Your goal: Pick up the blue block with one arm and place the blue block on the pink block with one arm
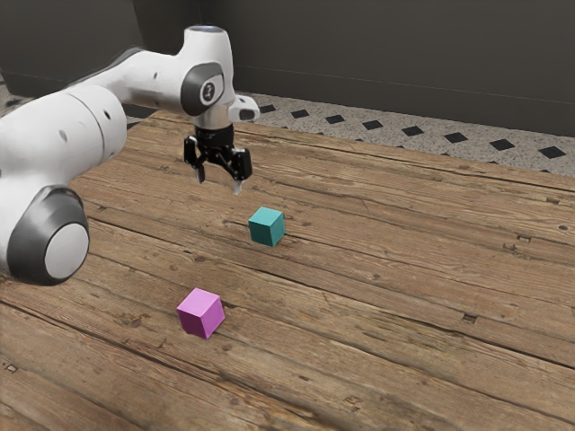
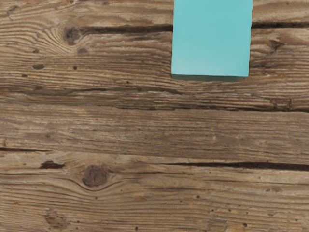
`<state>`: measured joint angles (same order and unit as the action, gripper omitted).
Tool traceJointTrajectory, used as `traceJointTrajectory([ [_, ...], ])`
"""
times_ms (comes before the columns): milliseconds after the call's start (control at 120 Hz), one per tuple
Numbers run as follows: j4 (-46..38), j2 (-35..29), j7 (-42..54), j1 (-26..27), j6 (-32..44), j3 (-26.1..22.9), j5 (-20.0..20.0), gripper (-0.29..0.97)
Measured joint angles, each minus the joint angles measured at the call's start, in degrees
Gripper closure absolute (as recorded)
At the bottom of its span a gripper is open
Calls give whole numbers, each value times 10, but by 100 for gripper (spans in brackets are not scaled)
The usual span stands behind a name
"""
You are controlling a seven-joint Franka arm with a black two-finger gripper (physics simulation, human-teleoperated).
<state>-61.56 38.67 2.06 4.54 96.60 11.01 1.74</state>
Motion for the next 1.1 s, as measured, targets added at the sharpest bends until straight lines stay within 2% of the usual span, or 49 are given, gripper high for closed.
traceJointTrajectory([
  [108, 68, 67, 11, -3, 11, -2, 7, 0],
  [283, 96, 113, 35, -3, 55, -23, 16, 0],
  [417, 102, 131, 53, -3, 90, -36, 24, 0],
  [700, 103, 162, 82, -7, 152, -32, 39, 0],
  [1100, 103, 182, 110, -15, 185, -32, 48, 0],
])
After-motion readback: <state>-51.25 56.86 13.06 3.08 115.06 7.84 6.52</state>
